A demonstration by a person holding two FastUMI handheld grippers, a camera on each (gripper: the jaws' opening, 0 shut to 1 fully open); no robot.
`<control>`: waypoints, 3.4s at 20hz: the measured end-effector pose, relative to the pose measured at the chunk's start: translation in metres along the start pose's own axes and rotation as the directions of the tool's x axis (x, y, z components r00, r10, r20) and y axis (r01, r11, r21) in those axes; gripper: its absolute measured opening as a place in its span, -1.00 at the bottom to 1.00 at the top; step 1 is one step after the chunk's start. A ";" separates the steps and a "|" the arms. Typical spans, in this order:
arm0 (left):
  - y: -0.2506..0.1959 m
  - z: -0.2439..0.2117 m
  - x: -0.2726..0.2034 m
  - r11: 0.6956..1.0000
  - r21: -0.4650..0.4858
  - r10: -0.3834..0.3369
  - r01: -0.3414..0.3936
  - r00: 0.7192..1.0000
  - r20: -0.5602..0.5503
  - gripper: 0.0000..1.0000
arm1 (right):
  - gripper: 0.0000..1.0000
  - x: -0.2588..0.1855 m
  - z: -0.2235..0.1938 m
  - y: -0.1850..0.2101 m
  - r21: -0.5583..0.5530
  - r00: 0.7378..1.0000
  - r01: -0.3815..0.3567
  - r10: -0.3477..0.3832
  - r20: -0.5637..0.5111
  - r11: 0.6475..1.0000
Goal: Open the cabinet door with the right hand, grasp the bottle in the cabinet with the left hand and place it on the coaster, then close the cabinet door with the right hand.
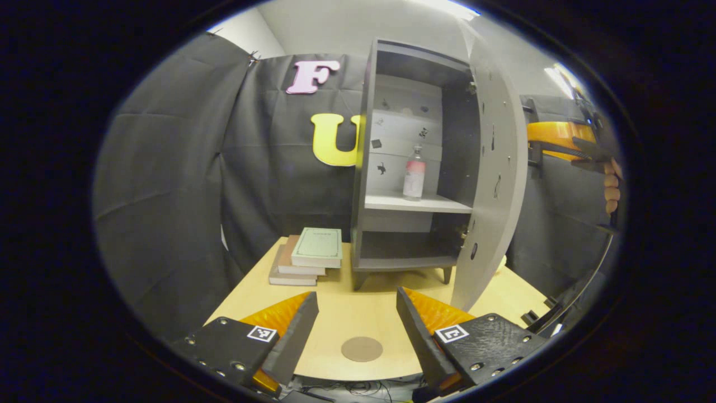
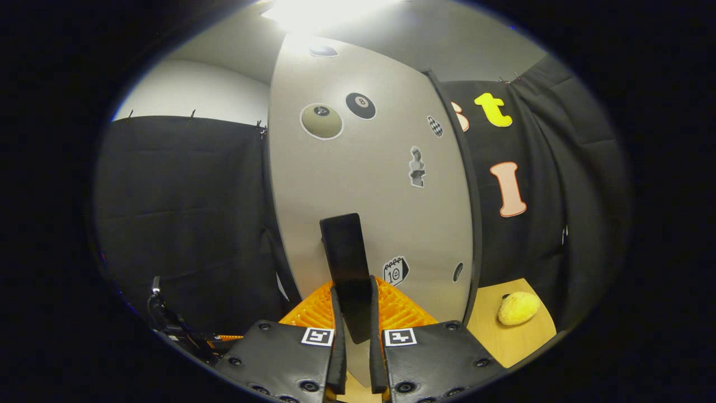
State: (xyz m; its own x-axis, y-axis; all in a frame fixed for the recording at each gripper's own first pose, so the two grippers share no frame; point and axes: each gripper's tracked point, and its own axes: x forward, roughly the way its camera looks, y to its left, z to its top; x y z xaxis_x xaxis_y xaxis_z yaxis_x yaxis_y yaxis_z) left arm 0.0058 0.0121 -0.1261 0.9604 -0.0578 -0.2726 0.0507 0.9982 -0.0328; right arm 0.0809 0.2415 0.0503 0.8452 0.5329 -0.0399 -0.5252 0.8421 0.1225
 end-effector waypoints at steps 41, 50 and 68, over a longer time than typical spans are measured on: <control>-0.101 0.105 0.190 0.965 0.078 -0.256 0.250 0.964 0.076 0.77 | -0.94 -0.198 -0.004 -0.192 -0.064 0.756 0.644 -0.647 -0.100 0.762; -0.131 0.195 0.281 0.964 0.104 -0.256 0.243 0.957 0.139 0.73 | -0.36 -0.160 0.025 -0.265 -0.025 0.714 0.698 -0.698 -0.049 0.716; -0.175 0.288 0.409 0.941 0.167 -0.326 0.293 0.917 0.228 0.72 | 0.97 -0.112 0.032 -0.332 0.029 0.708 0.706 -0.706 -0.001 0.708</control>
State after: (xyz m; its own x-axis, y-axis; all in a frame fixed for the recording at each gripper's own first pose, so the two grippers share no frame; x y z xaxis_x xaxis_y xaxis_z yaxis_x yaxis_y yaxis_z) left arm 0.4685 -0.1816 0.0451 0.9270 -0.3746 -0.0201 0.3751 0.9256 0.0500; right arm 0.1639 -0.1006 0.0453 0.9692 -0.2173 -0.1159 0.2278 0.9698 0.0872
